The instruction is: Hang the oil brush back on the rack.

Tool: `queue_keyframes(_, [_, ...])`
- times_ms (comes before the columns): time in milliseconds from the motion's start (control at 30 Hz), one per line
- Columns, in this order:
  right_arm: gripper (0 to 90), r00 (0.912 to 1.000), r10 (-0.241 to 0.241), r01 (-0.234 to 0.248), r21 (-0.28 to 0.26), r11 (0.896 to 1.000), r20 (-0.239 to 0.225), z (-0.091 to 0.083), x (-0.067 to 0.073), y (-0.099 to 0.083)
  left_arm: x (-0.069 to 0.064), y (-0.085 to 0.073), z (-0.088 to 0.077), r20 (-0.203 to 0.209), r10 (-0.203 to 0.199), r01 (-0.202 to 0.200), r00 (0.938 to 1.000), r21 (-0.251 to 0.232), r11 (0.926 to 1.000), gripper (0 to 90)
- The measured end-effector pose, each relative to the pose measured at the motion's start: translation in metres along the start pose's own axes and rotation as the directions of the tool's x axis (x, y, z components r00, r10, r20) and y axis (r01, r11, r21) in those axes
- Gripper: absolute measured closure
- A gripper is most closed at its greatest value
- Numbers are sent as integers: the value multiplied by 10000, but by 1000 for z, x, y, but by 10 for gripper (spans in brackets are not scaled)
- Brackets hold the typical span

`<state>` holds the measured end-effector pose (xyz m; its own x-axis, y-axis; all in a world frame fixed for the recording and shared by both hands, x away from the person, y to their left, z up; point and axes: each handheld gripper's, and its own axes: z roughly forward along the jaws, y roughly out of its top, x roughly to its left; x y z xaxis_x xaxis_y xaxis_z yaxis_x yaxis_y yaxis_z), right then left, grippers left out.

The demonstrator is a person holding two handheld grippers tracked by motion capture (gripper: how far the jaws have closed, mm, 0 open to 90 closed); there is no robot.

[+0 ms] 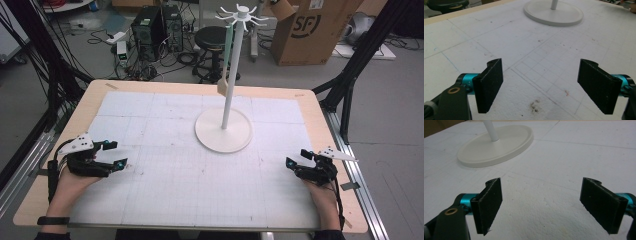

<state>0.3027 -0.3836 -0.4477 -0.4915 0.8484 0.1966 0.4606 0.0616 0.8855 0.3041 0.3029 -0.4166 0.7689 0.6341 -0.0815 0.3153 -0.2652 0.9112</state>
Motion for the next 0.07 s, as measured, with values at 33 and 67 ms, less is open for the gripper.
queue_keyframes(33, [172,10000,-7,7,-4,10000,1,0,0,0,0,-1,0,-27,-26,26,10000,-26,10000,213])
queue_keyframes(67, [172,10000,16,-16,-11,10000,0,0,0,0,1,-3,0,-57,-28,28,10000,14,10000,213])
